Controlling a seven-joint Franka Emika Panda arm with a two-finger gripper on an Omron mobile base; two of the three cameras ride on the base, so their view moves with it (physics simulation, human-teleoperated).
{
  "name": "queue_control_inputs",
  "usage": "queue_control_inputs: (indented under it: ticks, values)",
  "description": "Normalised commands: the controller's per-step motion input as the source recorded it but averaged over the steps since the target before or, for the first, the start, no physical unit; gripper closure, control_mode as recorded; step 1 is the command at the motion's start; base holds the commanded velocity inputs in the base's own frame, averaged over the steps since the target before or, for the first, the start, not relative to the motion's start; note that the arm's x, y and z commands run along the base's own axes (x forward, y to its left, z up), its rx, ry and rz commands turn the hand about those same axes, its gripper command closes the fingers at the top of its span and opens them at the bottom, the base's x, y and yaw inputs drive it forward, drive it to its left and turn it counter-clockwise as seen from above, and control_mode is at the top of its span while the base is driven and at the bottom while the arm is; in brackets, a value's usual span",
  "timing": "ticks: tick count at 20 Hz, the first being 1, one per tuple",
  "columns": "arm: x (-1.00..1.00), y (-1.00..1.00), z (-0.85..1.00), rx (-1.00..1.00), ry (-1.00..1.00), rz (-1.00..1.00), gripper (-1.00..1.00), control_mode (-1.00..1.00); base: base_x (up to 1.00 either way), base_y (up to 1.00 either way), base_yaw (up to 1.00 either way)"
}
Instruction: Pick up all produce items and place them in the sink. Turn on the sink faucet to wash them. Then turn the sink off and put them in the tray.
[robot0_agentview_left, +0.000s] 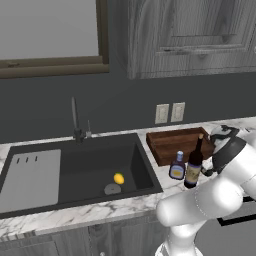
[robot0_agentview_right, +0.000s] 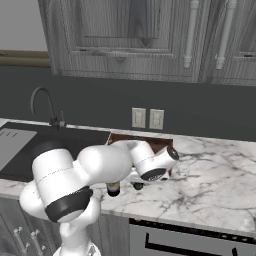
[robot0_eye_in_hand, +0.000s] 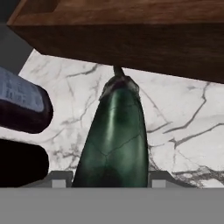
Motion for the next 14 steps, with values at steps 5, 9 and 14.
queue_control_inputs:
  ticks: [5,9,14]
  values:
    - [-0.19,-0.27,0.15,0.0,-0.07,-0.05,1.0,-1.0,0.0,0.0,0.0]
    - [-0.36,-0.23,0.26,0.0,-0.08,-0.08,1.0,-1.0,0.0,0.0,0.0]
    - [-0.67,-0.18,0.21,0.0,-0.19,-0.04,1.0,-1.0,0.0,0.0,0.0]
